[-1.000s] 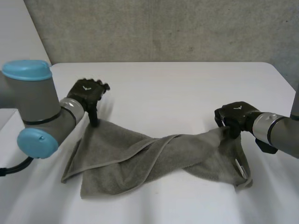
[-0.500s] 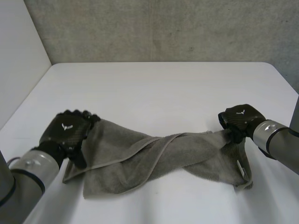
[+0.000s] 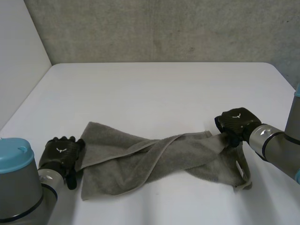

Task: Fold the towel.

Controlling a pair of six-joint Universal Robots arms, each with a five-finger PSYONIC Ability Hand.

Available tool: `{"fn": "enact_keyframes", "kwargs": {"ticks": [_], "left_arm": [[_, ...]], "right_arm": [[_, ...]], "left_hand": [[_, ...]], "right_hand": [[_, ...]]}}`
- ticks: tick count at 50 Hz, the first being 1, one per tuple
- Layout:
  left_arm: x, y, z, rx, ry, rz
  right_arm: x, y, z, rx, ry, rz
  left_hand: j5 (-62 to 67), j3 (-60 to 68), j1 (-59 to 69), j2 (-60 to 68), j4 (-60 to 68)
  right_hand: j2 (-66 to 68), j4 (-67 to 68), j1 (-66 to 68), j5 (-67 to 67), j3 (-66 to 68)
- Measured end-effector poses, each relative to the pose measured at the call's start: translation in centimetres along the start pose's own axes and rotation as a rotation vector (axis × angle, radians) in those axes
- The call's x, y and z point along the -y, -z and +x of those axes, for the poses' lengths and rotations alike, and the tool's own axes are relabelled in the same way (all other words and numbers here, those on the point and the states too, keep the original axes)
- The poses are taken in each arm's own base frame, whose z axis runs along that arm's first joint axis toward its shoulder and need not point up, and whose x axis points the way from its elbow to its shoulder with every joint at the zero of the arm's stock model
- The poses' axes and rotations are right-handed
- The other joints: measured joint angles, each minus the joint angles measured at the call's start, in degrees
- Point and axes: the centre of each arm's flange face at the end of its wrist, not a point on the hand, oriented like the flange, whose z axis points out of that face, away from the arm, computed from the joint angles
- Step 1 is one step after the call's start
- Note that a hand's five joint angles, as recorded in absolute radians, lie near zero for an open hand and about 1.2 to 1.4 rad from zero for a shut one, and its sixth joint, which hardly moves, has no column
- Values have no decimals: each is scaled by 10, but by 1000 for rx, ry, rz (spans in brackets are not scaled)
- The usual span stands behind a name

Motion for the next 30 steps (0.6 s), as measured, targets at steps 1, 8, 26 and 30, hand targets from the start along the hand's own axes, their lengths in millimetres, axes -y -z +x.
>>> {"fn": "enact_keyframes", "kwargs": {"ticks": [1,8,26,30], "left_arm": [[0,0,0,2,1,2],[4,-10,0,16,10,51],[27,-29,-4,52,37,179],[32,-30,-12,66,46,194]], "right_arm": [[0,0,0,0,1,0],[-2,0,-2,6,26,-6],[2,3,0,-5,46,6],[11,8,6,-26,52,29]], "left_hand": [[0,0,0,0,0],[17,17,17,17,17],[305,310,310,310,307],[406,410,410,410,408]], "right_hand": [[0,0,0,0,0],[0,0,0,0,0],[0,0,0,0,0],[0,0,0,0,0]]}}
